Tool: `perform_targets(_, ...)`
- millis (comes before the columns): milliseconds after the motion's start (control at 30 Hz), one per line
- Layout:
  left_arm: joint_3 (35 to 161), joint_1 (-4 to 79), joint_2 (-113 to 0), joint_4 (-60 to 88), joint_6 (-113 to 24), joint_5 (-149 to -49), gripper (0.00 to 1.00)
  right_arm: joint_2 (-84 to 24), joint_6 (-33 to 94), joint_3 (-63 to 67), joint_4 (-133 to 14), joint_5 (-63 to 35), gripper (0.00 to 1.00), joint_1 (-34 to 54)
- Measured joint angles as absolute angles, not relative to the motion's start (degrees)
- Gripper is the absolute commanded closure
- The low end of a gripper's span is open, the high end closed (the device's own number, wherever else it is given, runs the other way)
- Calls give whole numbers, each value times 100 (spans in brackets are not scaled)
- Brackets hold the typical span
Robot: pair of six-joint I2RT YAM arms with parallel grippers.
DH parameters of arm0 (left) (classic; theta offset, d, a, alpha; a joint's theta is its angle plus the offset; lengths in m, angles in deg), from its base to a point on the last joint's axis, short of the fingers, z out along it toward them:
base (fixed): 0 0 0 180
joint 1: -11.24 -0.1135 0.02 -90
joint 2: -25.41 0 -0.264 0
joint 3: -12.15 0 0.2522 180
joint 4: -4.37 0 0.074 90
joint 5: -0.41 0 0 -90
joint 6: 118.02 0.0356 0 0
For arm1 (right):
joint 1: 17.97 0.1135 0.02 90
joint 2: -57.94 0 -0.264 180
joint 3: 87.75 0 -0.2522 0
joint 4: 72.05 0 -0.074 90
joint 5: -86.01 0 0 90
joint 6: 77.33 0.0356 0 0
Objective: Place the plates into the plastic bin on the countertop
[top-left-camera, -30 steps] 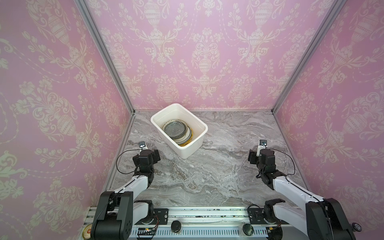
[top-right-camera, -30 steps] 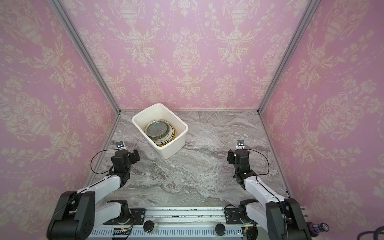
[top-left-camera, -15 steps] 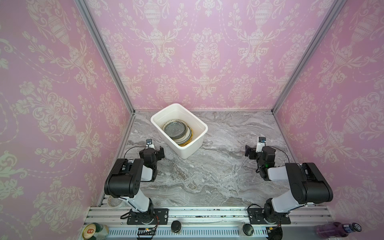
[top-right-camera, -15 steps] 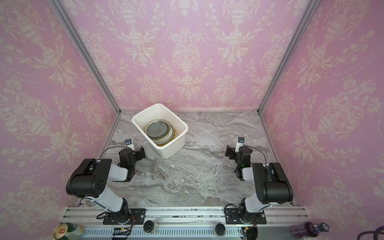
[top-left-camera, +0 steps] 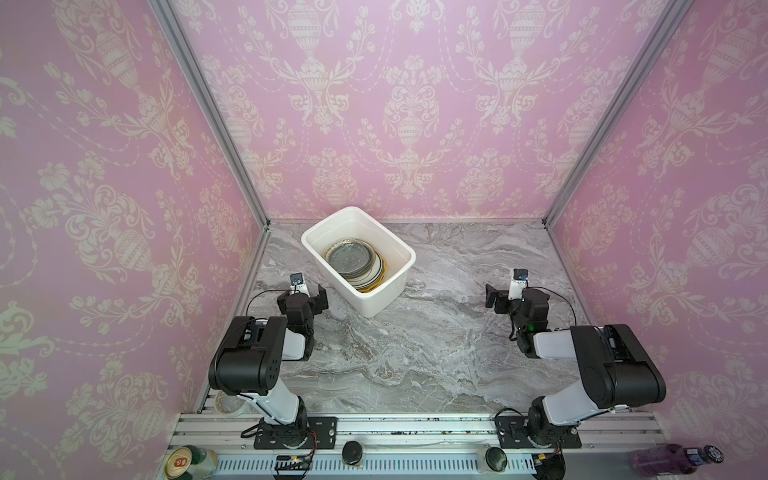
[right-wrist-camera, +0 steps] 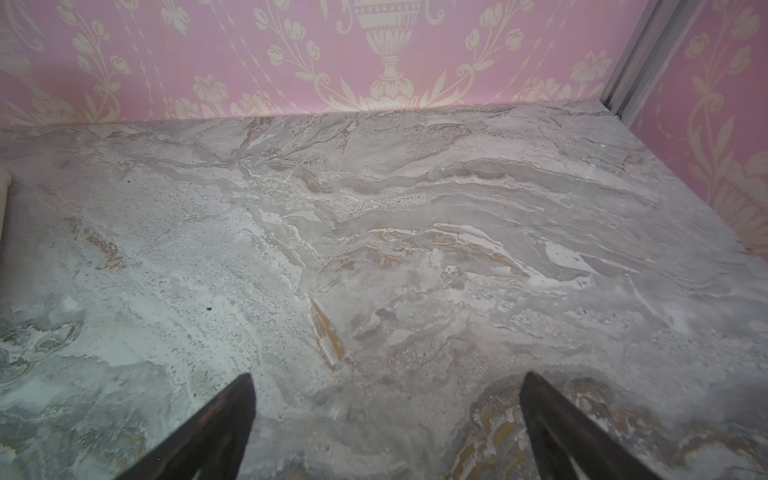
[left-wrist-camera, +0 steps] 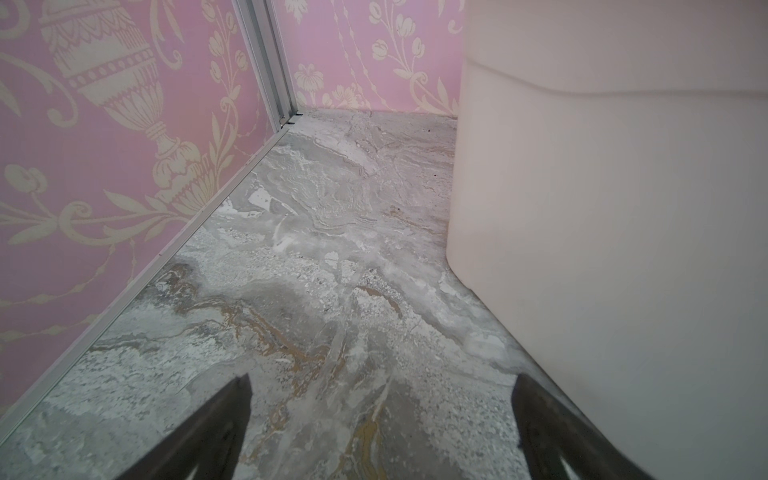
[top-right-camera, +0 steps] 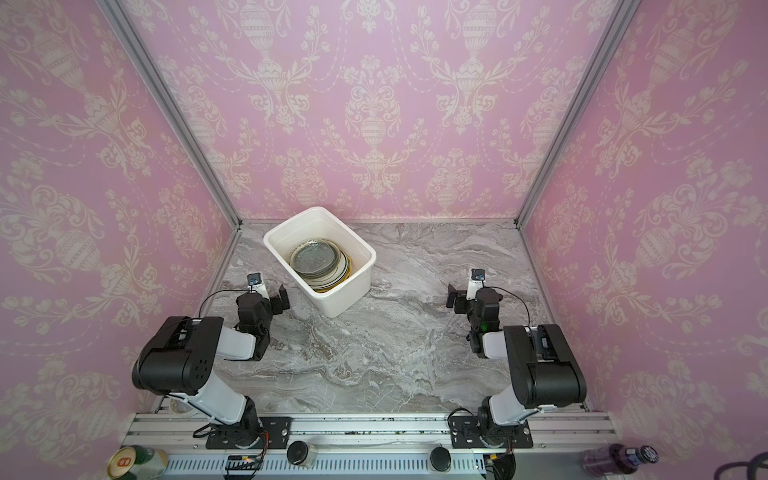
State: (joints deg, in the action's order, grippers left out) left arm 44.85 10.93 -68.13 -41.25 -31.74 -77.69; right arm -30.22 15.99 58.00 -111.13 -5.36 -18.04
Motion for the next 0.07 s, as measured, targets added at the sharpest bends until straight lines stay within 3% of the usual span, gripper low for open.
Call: perform_targets(67, 4485, 1093, -6813, -4134, -3170, -7769, 1, -3022, 1568, 5780, -11115, -586, 0, -1804)
